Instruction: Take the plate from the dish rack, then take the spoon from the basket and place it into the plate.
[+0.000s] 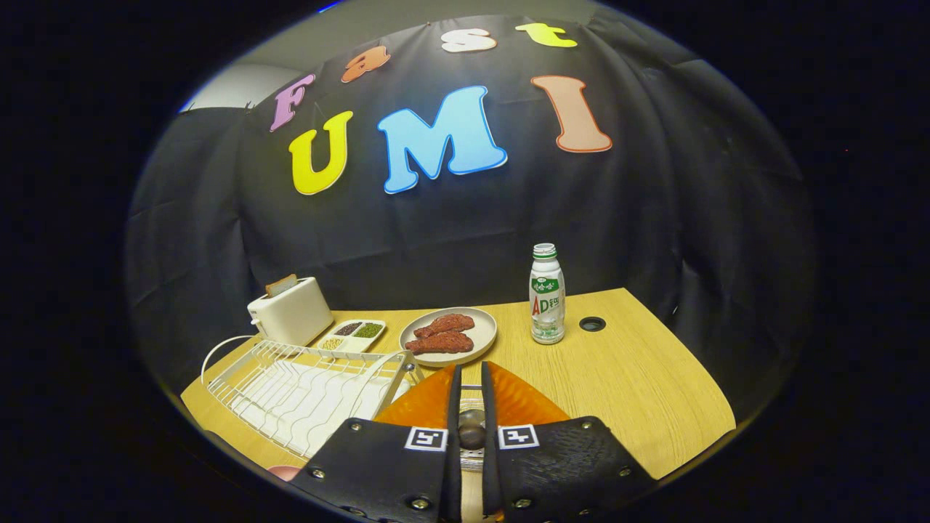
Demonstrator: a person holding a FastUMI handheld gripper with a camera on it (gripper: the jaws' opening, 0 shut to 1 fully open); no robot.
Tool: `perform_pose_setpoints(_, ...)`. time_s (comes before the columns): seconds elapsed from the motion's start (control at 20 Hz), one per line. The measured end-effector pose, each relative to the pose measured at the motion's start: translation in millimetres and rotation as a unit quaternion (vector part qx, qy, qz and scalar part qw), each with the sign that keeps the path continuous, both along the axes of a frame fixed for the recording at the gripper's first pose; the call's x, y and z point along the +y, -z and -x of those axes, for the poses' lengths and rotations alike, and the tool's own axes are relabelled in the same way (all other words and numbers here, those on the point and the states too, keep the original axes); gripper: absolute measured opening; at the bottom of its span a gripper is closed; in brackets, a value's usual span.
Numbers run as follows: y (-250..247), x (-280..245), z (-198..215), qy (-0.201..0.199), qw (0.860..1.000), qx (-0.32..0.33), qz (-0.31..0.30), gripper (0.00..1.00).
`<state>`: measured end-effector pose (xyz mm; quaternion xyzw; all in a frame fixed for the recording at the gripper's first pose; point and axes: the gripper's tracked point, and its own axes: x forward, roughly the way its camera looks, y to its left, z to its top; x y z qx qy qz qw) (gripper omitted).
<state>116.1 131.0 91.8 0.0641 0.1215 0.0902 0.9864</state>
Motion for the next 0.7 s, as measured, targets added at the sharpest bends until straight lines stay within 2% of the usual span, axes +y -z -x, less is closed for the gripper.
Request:
perform_pose_setpoints(0.25,-36.1,6.8,33.1,-0.018,1.000,-0.015,0.020,0.11)
perform_pose_setpoints(0.7,-94.3,35.5,107.4,-0.053,0.998,-0.039,0.017,0.11)
